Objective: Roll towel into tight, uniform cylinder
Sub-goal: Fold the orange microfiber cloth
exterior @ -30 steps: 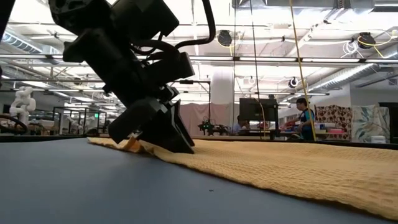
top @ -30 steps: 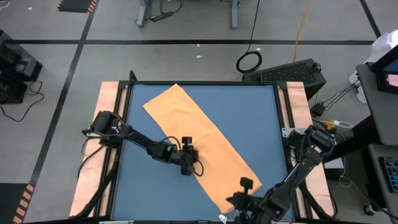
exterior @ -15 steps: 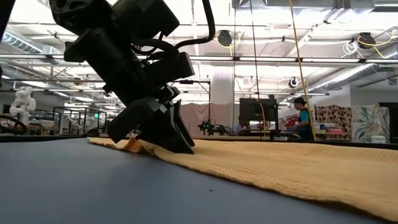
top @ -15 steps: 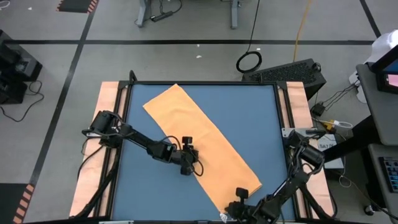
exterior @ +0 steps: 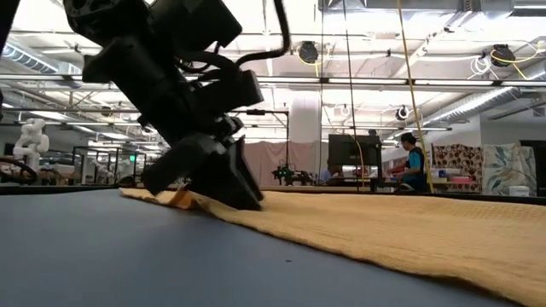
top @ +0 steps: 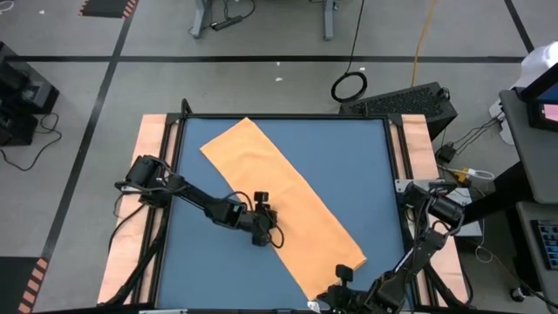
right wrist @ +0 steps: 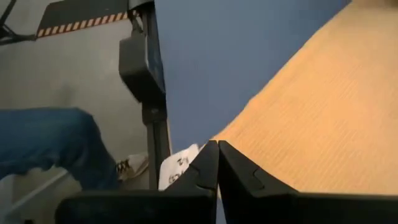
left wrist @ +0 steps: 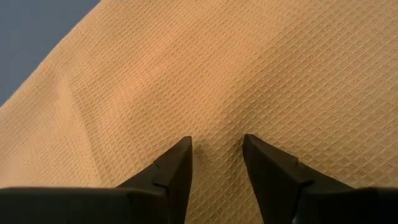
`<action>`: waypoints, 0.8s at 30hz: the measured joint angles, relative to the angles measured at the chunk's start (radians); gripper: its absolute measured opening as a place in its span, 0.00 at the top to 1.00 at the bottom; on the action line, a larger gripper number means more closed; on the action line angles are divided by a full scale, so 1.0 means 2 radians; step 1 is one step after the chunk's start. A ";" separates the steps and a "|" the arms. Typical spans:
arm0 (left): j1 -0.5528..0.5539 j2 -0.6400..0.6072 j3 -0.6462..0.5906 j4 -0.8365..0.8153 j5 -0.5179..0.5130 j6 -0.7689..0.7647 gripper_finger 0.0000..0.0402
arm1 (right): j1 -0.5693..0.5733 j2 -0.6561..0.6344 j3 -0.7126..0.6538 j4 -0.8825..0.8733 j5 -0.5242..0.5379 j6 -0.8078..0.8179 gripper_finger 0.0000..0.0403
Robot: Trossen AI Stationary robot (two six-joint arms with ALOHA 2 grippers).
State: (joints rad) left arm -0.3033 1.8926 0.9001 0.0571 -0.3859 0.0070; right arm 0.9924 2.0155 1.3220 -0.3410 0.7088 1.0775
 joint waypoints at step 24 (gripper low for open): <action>0.117 -0.275 -0.126 -0.129 -0.016 0.014 0.62 | -0.122 0.006 0.000 0.022 0.102 -0.179 1.00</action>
State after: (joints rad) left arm -0.0692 1.3422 0.6479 -0.2005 -0.4188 0.0352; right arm 0.7491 2.0266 1.3212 -0.2964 0.9122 0.7201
